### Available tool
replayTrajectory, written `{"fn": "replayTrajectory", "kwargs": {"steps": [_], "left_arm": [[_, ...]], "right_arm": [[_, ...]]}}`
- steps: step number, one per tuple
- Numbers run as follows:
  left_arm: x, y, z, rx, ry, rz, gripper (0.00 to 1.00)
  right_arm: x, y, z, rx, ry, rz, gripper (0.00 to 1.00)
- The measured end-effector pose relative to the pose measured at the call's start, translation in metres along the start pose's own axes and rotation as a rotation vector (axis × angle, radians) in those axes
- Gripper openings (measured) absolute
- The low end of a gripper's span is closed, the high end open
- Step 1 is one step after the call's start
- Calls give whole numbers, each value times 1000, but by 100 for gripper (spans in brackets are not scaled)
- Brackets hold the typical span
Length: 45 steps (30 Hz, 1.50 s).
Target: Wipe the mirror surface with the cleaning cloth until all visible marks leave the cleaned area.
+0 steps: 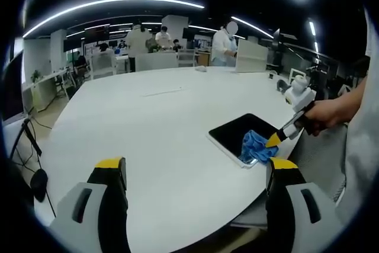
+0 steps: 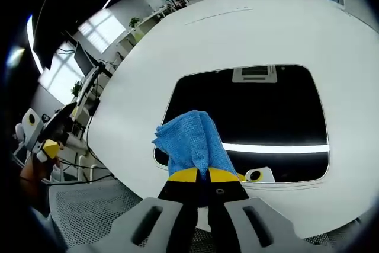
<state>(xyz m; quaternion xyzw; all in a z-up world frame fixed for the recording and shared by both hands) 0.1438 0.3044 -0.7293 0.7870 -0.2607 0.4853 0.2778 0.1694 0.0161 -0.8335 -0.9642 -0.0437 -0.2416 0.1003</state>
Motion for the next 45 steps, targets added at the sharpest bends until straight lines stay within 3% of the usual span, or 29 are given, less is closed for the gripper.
{"fn": "replayTrajectory", "kwargs": {"steps": [19,45], "left_arm": [[-1,-3,1,0,-2,-3,98],[-6,-3,2,-5,2,-15,99]], "right_arm": [[6,1,6,-13,10,29,0],[29,1,16,-20,24,50,0]]}}
Point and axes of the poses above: the point that each gripper's makers call its tool centre point, and the gripper's own axes: z roughly forward along the fingers, y roughly to its right, x roughly out of its top, the point moved 6 cm from there along -z, roughly backward along the fingers, and after that the axes turned 15 degrees about -x, right-handed, at the moved point
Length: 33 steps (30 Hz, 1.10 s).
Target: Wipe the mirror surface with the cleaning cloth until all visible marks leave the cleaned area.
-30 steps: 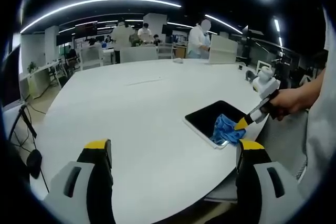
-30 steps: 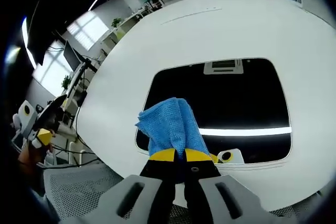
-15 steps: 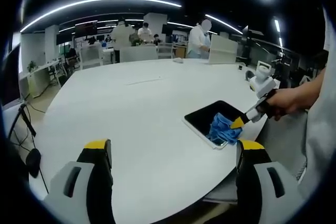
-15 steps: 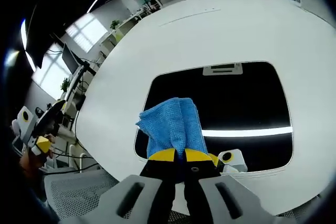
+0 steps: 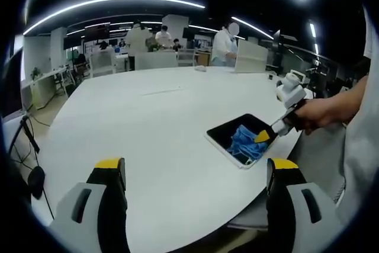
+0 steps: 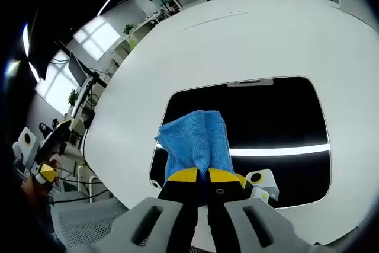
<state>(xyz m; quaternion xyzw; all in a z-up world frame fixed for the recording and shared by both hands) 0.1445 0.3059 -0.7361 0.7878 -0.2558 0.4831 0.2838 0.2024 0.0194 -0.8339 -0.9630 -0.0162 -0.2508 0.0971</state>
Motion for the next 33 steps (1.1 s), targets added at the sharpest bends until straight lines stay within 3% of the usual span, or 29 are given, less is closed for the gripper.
{"fn": "replayTrajectory", "kwargs": {"steps": [33], "left_arm": [[0,7,-2,2,-15,-6,98]], "right_arm": [[36,-1,18,-21,29,-37,0]]}}
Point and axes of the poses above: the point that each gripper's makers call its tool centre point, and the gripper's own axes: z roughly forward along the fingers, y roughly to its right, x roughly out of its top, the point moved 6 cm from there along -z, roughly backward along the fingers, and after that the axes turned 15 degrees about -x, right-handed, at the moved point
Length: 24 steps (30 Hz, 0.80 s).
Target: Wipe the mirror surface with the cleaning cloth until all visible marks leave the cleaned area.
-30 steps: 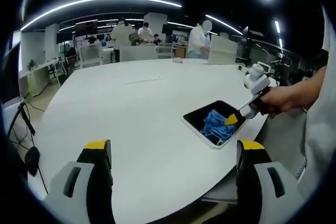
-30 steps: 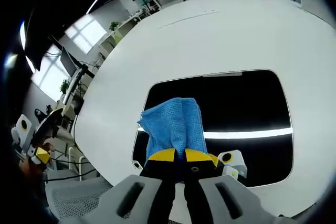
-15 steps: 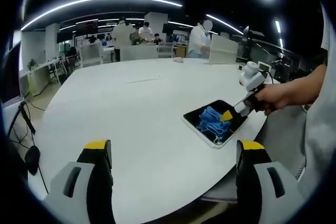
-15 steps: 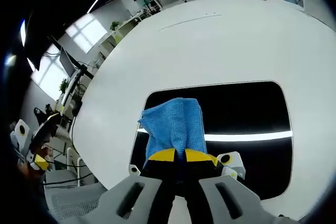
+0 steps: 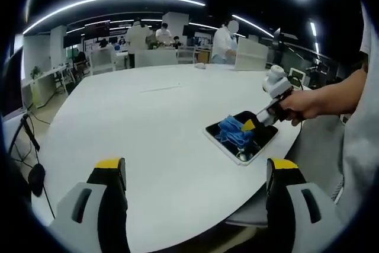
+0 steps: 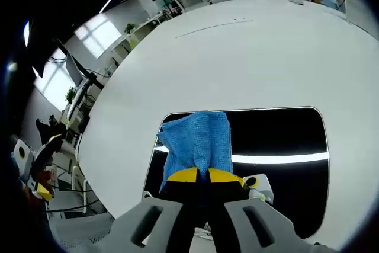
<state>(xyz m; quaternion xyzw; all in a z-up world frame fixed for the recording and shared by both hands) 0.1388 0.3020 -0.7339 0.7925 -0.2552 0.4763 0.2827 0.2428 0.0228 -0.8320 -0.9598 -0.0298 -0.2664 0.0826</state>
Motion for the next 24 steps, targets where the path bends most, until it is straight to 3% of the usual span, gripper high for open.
{"fn": "replayTrajectory", "kwargs": {"steps": [24], "left_arm": [[0,-2,-3,2,12,-14,99]], "right_arm": [[32,3,23,-32,15,-37,0]]}}
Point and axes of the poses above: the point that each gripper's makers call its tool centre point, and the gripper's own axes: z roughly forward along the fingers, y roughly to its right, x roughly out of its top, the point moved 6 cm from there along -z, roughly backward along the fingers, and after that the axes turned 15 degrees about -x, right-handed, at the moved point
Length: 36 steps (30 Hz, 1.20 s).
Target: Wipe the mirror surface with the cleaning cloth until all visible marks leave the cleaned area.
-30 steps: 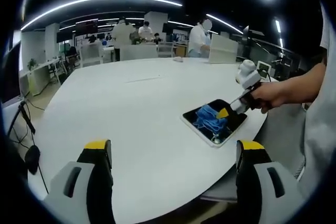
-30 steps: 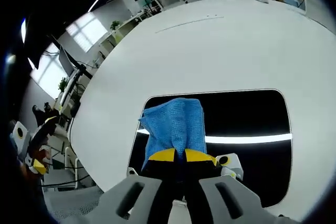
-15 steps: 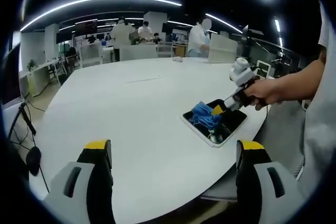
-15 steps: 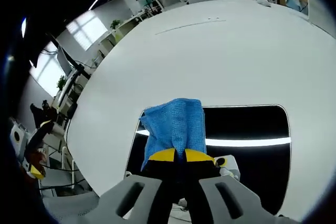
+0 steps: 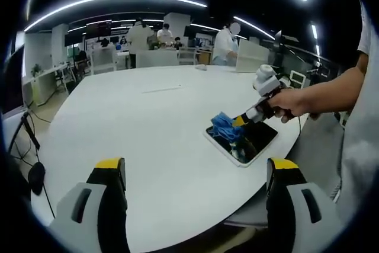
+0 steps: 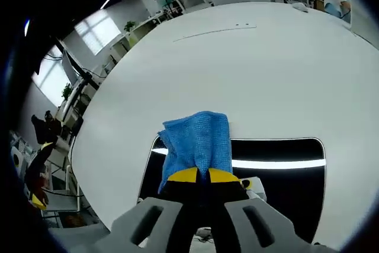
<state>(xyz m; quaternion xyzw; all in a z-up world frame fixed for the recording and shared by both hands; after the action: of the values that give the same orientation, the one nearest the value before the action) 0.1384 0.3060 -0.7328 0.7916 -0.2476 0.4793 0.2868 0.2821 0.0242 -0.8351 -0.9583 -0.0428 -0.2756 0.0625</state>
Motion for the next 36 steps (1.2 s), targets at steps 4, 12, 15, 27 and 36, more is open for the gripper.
{"fn": "replayTrajectory", "kwargs": {"steps": [4,12,15,27,36], "left_arm": [[0,0,-1,6,5,-4,99],[-3,1,-1,4,1,-13,99],[-2,2,0,1,-3,-9,99],[1,0,0,10,8,-10,99],[4,4,2,5,9,-6,99]], "right_arm": [[3,1,1,-1,3,-6,0],[15,3,11,-13,9,-19,0],[21,6,17,-20,14,-18,0],[18,4,13,-19,17,-17,0],[19,5,17,-13,22,-28,0]]}}
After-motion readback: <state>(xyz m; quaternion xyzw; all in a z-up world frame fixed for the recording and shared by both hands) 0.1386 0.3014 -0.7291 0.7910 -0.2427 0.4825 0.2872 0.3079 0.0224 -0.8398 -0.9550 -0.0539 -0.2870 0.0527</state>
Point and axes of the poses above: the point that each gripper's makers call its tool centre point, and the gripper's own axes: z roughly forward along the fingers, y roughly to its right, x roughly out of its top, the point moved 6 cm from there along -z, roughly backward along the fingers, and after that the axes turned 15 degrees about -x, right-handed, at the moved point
